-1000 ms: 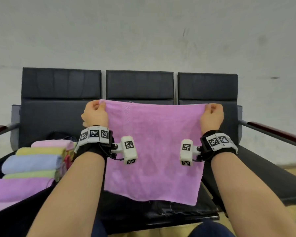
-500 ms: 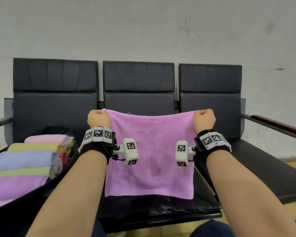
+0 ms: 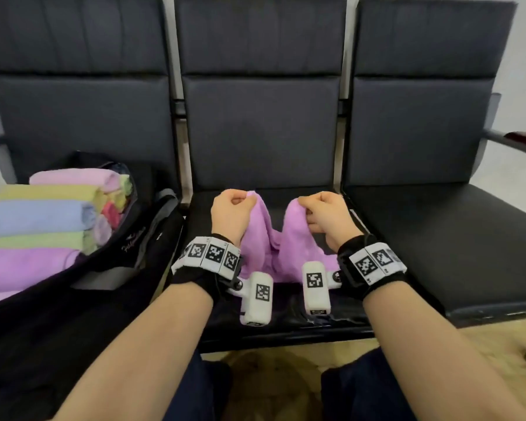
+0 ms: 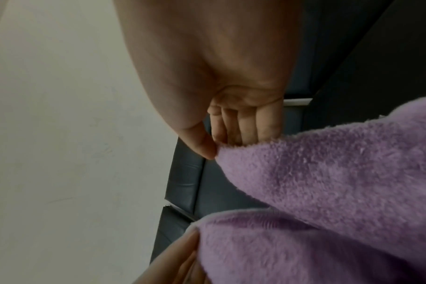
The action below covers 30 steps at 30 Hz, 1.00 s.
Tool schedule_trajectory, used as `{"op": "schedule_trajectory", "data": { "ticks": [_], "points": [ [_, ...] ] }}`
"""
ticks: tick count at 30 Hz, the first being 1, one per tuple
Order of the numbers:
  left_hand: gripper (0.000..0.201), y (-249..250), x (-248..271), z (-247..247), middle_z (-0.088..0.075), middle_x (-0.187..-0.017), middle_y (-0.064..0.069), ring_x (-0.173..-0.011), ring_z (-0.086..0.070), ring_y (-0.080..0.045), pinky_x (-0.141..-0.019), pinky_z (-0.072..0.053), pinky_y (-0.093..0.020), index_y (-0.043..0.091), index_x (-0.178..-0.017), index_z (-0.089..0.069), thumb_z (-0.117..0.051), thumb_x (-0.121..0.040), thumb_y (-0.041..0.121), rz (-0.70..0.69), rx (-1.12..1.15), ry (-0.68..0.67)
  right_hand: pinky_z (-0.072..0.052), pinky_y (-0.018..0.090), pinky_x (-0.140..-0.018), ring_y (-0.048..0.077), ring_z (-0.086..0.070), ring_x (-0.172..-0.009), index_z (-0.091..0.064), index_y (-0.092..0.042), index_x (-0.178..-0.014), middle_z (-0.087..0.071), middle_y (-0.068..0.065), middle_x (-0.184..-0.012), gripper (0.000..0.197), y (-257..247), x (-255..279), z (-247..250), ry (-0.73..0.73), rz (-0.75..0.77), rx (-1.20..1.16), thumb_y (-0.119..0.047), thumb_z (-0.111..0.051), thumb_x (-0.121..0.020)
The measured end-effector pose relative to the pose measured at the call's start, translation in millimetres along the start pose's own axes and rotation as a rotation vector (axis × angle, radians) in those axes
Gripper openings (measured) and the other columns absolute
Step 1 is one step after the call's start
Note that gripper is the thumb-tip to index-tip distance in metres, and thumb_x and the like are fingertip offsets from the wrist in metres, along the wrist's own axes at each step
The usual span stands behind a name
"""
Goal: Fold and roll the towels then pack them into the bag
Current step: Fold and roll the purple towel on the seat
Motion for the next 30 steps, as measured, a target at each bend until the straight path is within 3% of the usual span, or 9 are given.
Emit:
{"op": "schedule_trajectory", "data": {
  "ticks": [2, 4, 5, 7, 9, 12, 17, 26, 30],
  "points": [
    [0.005, -9, 8, -4, -0.071, -0.089, -0.006, -0.090, -0.068, -0.024, -0.088, -0.054, -0.046, 0.019, -0.081, -0.066, -0.067, -0.084, 0.022, 0.009, 0.015, -0.025, -0.050, 0.035, -0.068, 0.025, -0.057, -0.074, -0.061, -0.003, -0.089, -0.059, 0.016, -0.083, 0.015, 6, 6, -7, -0.071, -0.031, -0.013, -0.017, -0.064, -0.089],
    [0.004, -12, 16, -7, -0.071, -0.086, -0.004, -0.088, -0.068, -0.020, -0.086, -0.056, -0.043, 0.021, -0.080, -0.066, -0.069, -0.084, 0.021, -0.003, 0.021, -0.049, -0.054, 0.037, -0.075, 0.029, -0.061, -0.077, -0.063, -0.006, -0.084, -0.064, 0.018, -0.085, 0.013, 6, 11, -12, -0.124, -0.026, -0.003, -0.018, -0.067, -0.088],
    [0.004, -12, 21, -9, -0.071, -0.084, -0.002, -0.086, -0.069, -0.017, -0.085, -0.056, -0.040, 0.020, -0.081, -0.067, -0.069, -0.084, 0.021, -0.028, 0.016, -0.063, -0.057, 0.037, -0.075, 0.029, -0.064, -0.077, -0.063, -0.008, -0.080, -0.066, 0.018, -0.085, 0.013, 4, 14, -14, -0.144, -0.013, 0.011, -0.018, -0.068, -0.087],
    [0.005, -8, 31, -12, -0.070, -0.082, 0.001, -0.082, -0.068, -0.011, -0.080, -0.056, -0.027, 0.018, -0.084, -0.068, -0.070, -0.085, 0.021, -0.111, -0.021, -0.076, -0.058, 0.030, -0.062, 0.020, -0.065, -0.069, -0.064, -0.010, -0.076, -0.067, 0.012, -0.077, 0.013, 3, 19, -18, -0.181, 0.006, -0.002, -0.015, -0.070, -0.086],
    [0.005, -1, 38, -13, -0.069, -0.081, 0.004, -0.080, -0.067, -0.006, -0.076, -0.054, -0.018, 0.016, -0.087, -0.068, -0.069, -0.086, 0.021, -0.180, -0.048, -0.067, -0.051, 0.021, -0.053, 0.010, -0.064, -0.059, -0.065, -0.009, -0.077, -0.066, 0.002, -0.065, 0.012, 2, 24, -21, -0.214, 0.015, -0.032, -0.014, -0.071, -0.086],
    [0.005, -3, 37, -10, -0.070, -0.081, 0.004, -0.080, -0.068, -0.006, -0.080, -0.055, -0.023, 0.015, -0.087, -0.070, -0.071, -0.085, 0.020, -0.167, -0.035, -0.063, -0.050, 0.018, -0.053, 0.005, -0.064, -0.057, -0.067, -0.006, -0.083, -0.066, -0.001, -0.062, 0.009, 4, 27, -23, -0.233, 0.015, -0.063, -0.013, -0.070, -0.087],
    [0.005, -3, 40, -10, -0.071, -0.079, 0.003, -0.079, -0.069, -0.010, -0.083, -0.057, -0.034, 0.021, -0.081, -0.069, -0.072, -0.084, 0.020, -0.170, -0.028, -0.100, -0.056, 0.023, -0.062, 0.015, -0.069, -0.069, -0.068, 0.005, -0.097, -0.070, 0.013, -0.080, 0.017, 6, 30, -24, -0.237, 0.027, -0.144, -0.009, -0.066, -0.089],
    [0.014, -1, 44, -13, -0.069, -0.075, 0.004, -0.076, -0.068, -0.013, -0.079, -0.057, -0.031, 0.023, -0.075, -0.067, -0.071, -0.084, 0.014, -0.218, -0.023, -0.125, -0.060, 0.033, -0.076, 0.025, -0.071, -0.084, -0.069, -0.002, -0.089, -0.071, 0.017, -0.090, 0.010, 10, 29, -22, -0.218, 0.093, -0.107, -0.010, -0.064, -0.091],
    [0.010, -1, 45, -15, -0.071, -0.080, 0.004, -0.080, -0.069, -0.009, -0.080, -0.056, -0.027, 0.022, -0.080, -0.068, -0.072, -0.083, 0.013, -0.211, -0.001, -0.154, -0.059, 0.031, -0.073, 0.024, -0.068, -0.082, -0.068, 0.004, -0.096, -0.070, 0.018, -0.089, 0.028, 10, 31, -22, -0.233, 0.041, -0.173, -0.021, -0.056, -0.096]
  ]
}}
Point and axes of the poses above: each hand's wrist, its own x-axis away from the middle knuckle, its own z-axis out of the back of the hand, y = z × x, the point moved 4 cm from there along -x, towards the middle knuckle
